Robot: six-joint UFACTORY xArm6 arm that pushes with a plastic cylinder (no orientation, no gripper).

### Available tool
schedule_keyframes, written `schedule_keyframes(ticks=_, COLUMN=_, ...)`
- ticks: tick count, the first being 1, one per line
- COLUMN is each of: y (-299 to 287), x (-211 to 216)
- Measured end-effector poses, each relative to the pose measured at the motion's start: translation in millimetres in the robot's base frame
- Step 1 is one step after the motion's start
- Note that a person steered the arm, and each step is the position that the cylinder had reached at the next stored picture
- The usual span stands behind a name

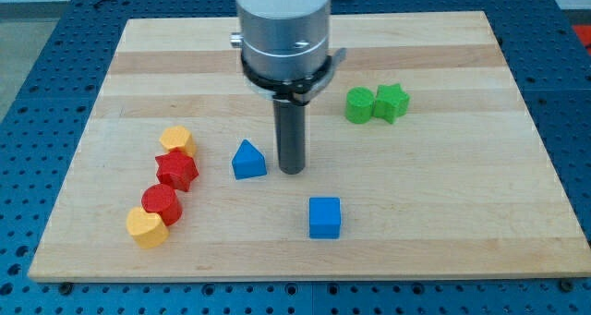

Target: Slide the blue triangle slightly to the left

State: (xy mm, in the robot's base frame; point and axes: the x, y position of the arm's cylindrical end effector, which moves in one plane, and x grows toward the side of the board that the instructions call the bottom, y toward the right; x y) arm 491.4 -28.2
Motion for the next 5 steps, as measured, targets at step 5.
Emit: schedule_keyframes(ticks=5, y=-50.8, x=2.4)
